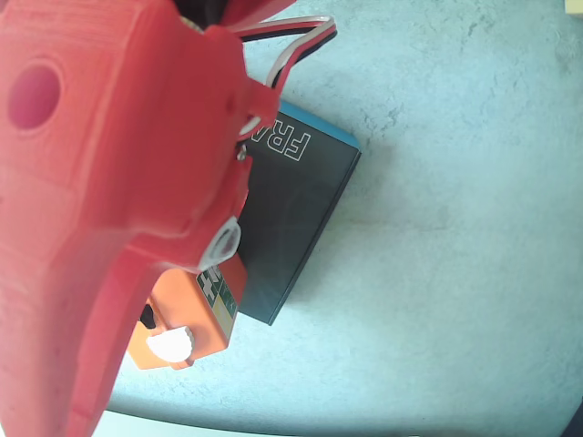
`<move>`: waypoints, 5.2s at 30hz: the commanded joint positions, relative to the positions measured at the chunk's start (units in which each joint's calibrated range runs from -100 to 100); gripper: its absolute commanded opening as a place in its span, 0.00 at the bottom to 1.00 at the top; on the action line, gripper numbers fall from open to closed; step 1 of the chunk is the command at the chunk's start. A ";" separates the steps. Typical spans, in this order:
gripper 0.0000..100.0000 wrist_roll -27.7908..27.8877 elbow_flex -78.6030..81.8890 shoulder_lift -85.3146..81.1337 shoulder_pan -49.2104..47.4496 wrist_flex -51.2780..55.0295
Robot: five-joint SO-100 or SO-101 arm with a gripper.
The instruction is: Grab the white handle of the orange box
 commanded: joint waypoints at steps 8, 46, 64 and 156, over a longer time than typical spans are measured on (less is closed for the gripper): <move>0.10 -0.21 3.70 0.59 -2.81 2.26; 0.19 -0.21 -42.46 31.71 -3.74 -19.99; 0.19 -0.21 -117.34 80.97 -12.42 -3.92; 0.02 -9.50 -159.35 136.06 -16.68 15.46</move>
